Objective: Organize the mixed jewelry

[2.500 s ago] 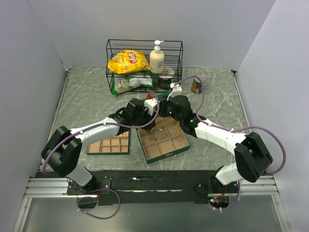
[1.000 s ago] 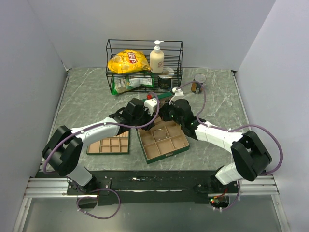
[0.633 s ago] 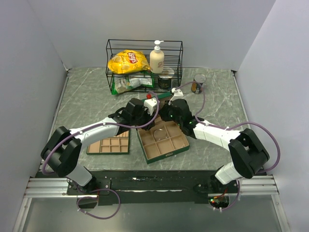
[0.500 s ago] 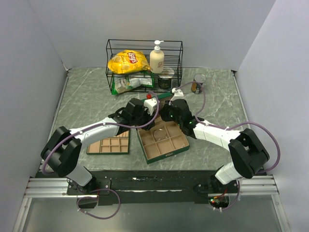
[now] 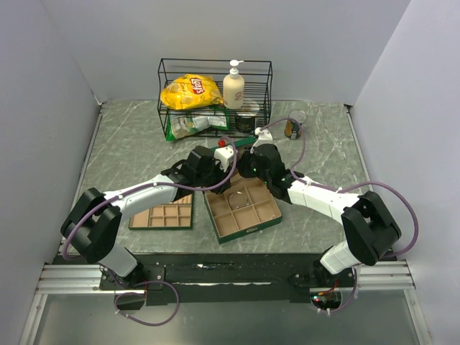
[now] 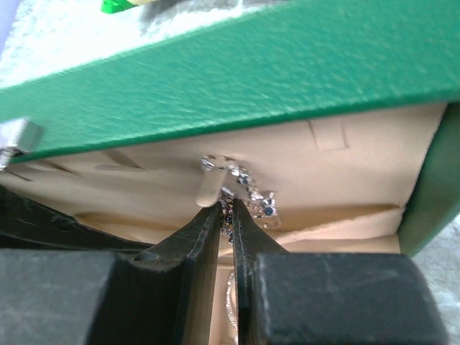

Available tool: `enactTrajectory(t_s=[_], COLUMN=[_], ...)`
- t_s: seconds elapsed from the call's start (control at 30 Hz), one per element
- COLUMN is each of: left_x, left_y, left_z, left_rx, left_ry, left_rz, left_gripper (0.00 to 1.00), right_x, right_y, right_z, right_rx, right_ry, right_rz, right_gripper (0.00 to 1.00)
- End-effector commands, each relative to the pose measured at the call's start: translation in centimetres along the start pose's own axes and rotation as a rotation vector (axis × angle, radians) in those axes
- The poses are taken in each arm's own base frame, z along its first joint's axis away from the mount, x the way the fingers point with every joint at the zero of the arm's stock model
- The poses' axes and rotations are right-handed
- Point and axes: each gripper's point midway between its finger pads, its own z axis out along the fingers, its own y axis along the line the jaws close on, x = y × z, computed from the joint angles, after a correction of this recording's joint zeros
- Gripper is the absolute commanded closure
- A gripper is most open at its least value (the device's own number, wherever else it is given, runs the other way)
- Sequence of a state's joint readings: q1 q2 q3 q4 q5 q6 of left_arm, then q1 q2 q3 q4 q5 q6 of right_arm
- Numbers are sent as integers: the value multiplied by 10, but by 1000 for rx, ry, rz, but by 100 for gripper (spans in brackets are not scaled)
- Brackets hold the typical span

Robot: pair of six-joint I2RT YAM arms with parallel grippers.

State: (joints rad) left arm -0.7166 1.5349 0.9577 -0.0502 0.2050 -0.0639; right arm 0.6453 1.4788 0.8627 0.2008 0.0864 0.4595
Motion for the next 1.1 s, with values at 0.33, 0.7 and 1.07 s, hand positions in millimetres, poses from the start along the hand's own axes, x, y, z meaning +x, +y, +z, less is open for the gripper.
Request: enactTrajectory(t_s=[0.33, 0.7, 1.07], left_x=[-3, -3, -4], left_y=[-22, -23, -19], left_z=[-4, -5, -7], left_rx=[98, 104, 75], left_ry=[-8, -12, -16], left_rz=[17, 19, 13], left_gripper=[63, 63, 61], right_x=[-10, -2, -18], right_y=[9, -7, -21], right_z=[11, 10, -21], right_rx=[-30, 36, 96], right_ry=[-48, -54, -126], right_rz=[44, 30, 13], right_gripper=[81, 72, 68])
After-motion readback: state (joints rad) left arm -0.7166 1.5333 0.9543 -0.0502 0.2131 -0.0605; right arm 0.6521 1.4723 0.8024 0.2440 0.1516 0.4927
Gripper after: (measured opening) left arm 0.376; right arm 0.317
